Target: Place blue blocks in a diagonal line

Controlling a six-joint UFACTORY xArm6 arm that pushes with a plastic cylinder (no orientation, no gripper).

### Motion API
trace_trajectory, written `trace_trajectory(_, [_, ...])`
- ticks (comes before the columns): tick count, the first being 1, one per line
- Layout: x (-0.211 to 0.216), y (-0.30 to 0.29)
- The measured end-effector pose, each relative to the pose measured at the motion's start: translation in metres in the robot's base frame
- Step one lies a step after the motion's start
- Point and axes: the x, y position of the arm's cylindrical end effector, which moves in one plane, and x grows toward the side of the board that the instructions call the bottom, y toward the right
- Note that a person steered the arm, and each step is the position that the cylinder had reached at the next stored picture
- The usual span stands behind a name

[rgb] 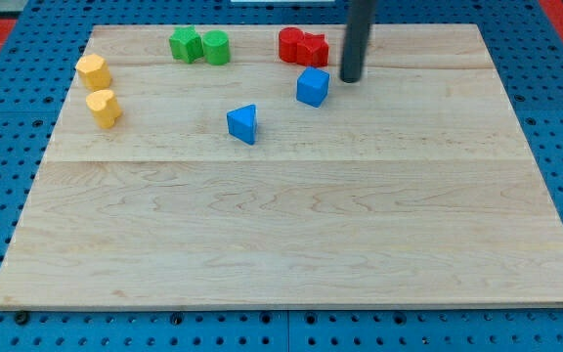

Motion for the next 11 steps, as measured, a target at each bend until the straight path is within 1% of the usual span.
trace_trajectory(1, [-0.009, -0.05])
trace_trajectory(2, [-0.005, -0.077])
trace_trajectory(4, [0.016, 0.005])
trace_trajectory(6, [0.026, -0.002])
trace_trajectory(7, [-0.001, 0.018])
trace_trajectory(8, [-0.016, 0.045])
trace_trajectory(9, [-0.022, 0.058])
trace_trajectory(10, [0.011, 0.026])
trace_trajectory(11, [0.018, -0.062])
